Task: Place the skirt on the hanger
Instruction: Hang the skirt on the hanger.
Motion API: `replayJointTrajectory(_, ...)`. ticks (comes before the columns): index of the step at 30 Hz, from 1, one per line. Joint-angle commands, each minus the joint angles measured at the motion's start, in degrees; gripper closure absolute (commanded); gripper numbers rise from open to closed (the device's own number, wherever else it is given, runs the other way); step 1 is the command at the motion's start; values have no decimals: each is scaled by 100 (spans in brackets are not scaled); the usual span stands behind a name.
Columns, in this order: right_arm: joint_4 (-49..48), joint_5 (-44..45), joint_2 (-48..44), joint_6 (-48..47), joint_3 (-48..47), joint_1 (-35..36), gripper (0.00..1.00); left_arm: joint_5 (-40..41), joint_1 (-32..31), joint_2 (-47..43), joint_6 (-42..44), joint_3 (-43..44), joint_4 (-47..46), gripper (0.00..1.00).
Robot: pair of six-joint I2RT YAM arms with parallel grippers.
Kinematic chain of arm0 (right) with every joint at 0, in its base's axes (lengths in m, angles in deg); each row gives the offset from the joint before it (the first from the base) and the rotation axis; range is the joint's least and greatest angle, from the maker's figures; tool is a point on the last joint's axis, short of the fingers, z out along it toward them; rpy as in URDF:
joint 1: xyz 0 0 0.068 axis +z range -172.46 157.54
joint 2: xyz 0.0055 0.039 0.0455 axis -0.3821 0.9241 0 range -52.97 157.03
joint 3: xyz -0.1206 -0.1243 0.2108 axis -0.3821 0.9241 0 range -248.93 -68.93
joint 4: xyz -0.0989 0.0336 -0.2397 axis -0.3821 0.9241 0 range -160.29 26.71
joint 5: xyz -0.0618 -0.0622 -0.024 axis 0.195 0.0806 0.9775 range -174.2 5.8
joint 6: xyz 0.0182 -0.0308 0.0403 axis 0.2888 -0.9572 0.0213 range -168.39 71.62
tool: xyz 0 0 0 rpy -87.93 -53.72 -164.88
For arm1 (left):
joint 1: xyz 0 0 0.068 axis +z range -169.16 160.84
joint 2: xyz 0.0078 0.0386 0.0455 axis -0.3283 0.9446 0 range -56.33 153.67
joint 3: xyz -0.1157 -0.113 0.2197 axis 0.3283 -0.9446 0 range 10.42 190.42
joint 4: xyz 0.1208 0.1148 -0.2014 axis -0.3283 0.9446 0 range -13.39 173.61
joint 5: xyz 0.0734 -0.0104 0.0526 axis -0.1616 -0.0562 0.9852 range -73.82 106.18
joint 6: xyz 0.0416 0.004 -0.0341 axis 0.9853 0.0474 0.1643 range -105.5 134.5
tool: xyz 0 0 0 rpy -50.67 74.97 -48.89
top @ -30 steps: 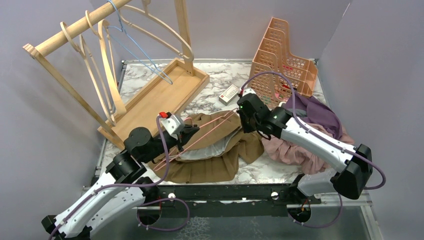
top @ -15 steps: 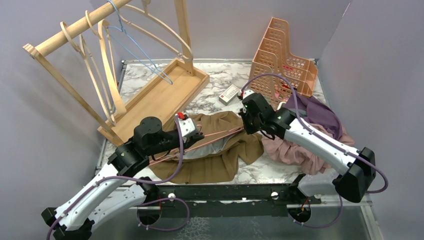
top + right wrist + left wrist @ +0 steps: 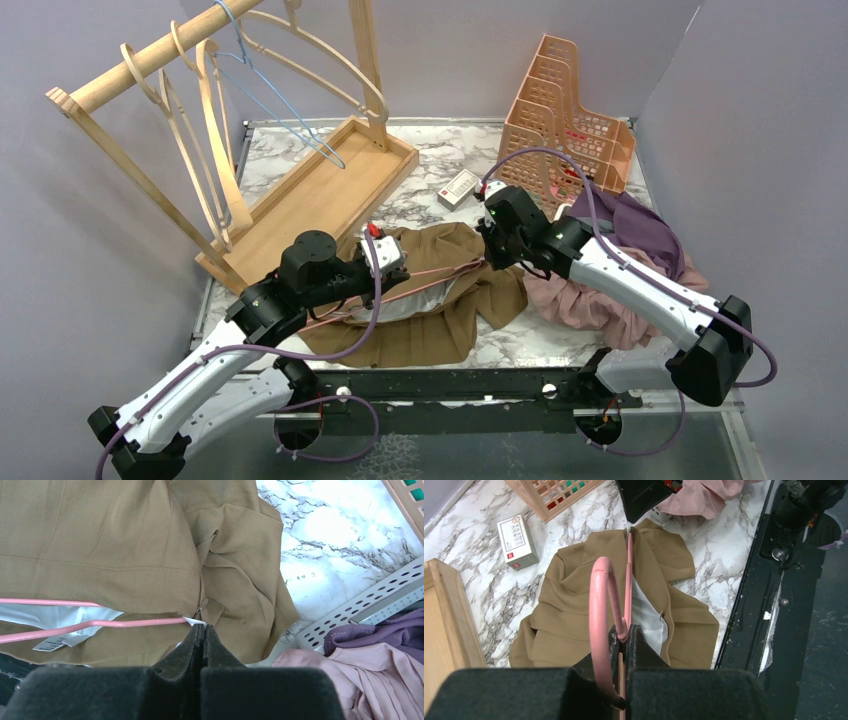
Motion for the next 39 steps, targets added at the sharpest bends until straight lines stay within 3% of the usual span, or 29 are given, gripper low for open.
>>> replayJointTrajectory(1, 188, -165, 100, 189, -249, -28, 99, 593, 2, -72, 103, -5, -266, 100)
replayJointTrajectory(16, 488, 121, 365, 371, -492, -37, 99, 718, -3, -169, 216, 21, -251, 100)
replayJointTrajectory(39, 643, 544, 650, 320, -872, -131, 99, -20, -2, -233, 57, 44, -287, 100)
